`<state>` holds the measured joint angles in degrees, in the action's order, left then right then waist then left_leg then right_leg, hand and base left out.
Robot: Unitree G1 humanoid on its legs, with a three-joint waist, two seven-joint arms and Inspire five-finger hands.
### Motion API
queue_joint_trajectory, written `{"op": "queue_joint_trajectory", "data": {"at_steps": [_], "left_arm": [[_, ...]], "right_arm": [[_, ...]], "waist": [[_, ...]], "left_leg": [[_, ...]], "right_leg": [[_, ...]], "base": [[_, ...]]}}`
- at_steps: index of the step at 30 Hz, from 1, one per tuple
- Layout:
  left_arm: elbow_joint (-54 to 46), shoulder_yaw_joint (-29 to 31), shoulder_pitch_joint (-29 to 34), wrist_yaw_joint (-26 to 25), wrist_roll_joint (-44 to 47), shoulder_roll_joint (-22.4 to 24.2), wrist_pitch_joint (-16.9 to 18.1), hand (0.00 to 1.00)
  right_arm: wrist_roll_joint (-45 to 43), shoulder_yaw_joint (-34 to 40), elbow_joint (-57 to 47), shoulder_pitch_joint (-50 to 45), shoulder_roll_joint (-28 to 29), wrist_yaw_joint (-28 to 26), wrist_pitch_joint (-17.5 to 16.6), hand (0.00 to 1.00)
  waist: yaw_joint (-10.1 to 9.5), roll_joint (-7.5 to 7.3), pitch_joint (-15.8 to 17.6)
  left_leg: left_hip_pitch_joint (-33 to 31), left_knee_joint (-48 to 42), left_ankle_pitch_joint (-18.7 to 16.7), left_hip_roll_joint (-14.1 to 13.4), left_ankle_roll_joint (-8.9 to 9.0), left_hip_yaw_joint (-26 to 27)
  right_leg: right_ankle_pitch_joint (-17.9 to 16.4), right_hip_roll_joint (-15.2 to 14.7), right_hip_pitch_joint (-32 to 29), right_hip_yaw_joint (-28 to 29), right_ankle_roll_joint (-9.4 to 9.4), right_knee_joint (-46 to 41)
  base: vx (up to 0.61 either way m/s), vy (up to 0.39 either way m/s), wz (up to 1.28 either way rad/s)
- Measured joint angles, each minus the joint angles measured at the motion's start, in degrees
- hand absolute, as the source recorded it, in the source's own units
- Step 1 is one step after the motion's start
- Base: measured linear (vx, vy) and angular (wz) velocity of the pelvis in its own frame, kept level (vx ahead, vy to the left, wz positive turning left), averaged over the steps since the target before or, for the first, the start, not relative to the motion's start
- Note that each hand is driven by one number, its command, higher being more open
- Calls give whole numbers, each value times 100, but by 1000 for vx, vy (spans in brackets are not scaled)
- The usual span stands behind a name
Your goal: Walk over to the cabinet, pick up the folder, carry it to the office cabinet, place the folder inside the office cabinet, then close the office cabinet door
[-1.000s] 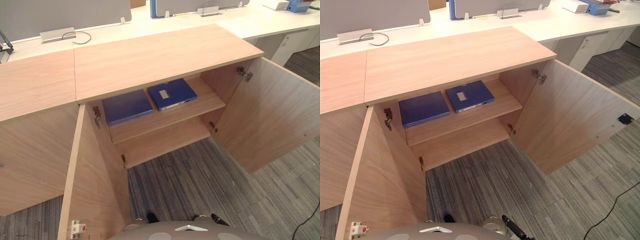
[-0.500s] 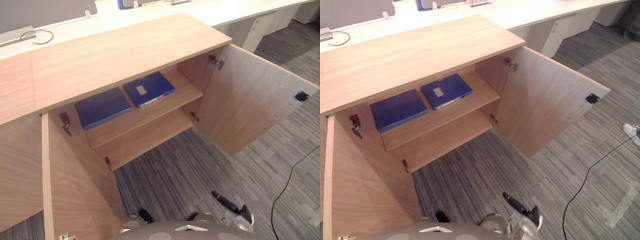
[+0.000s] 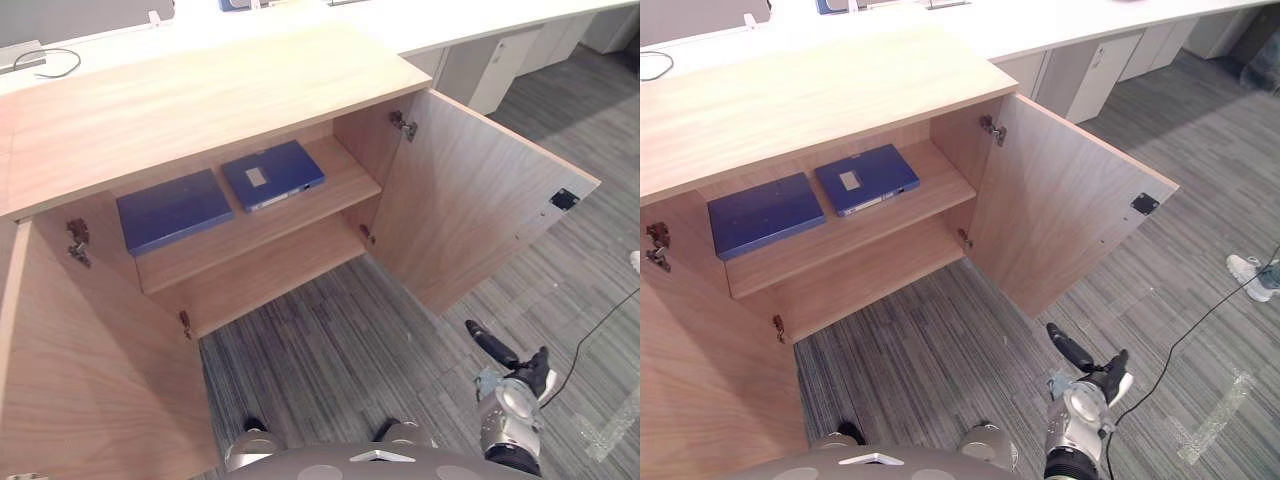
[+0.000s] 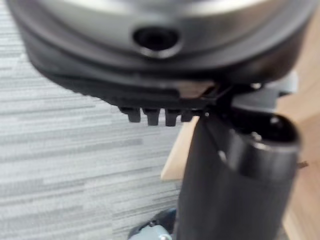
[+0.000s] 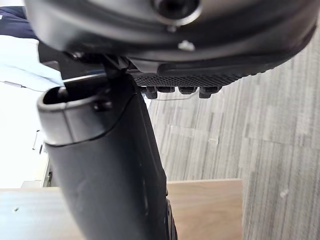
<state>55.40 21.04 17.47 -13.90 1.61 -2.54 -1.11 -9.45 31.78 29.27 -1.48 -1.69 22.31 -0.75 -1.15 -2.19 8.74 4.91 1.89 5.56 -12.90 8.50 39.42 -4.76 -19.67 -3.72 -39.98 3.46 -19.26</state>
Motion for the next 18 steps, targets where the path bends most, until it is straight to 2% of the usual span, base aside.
{"op": "queue_joint_trajectory", "data": {"at_steps": [1,3,6,8,10,13,17,18], "left_arm": [[-37,-26,-79,-69,83,82,9,100],[-31,-63,-93,-111,103,130,6,100],[-32,-150,-157,-110,105,162,5,100],[-37,-220,-205,-107,106,98,6,100],[-105,-222,-254,-94,201,45,12,100],[-413,-221,-586,-63,533,59,147,100],[-663,-276,-1048,47,729,143,371,100],[-734,-277,-1096,63,729,157,412,100]], "right_arm": [[11,38,-12,32,-117,35,0,100],[12,68,-32,122,-297,82,-2,100],[21,257,-78,262,-600,214,-83,100],[23,300,-79,277,-637,259,-110,100],[34,262,-79,287,-575,272,-110,100],[247,79,-79,265,-444,243,-111,100],[260,-360,-79,192,-368,55,-111,100],[367,-464,-79,133,-365,23,-111,100]], "waist": [[21,132,-39],[109,267,-24],[166,385,-30],[182,417,-17],[269,350,25],[292,307,87],[316,354,121],[316,394,143]], "left_leg": [[-63,67,173,-159,9,-74],[-78,157,314,-347,82,-117],[-237,262,392,-351,131,-128],[-258,281,407,-316,117,-131],[-262,280,404,-272,114,-145],[-302,140,323,-322,93,-142],[-448,-744,-141,-755,8,-139],[-453,-1086,-306,-934,-142,-120]], "right_leg": [[-58,192,-14,-125,-101,2],[-134,386,-24,-241,-219,-8],[-216,380,-254,-278,-261,-181],[-219,331,-293,-293,-260,-240],[-267,264,-281,-303,-202,-286],[-291,296,-251,-286,-171,-203],[-309,593,-30,-251,-144,54],[-339,693,92,-233,-124,162]], "base": [[91,-204,9],[89,-213,3],[73,-116,2],[47,1,7],[20,11,12],[-13,-6,1],[-12,-55,-16],[27,-80,-19]]}}
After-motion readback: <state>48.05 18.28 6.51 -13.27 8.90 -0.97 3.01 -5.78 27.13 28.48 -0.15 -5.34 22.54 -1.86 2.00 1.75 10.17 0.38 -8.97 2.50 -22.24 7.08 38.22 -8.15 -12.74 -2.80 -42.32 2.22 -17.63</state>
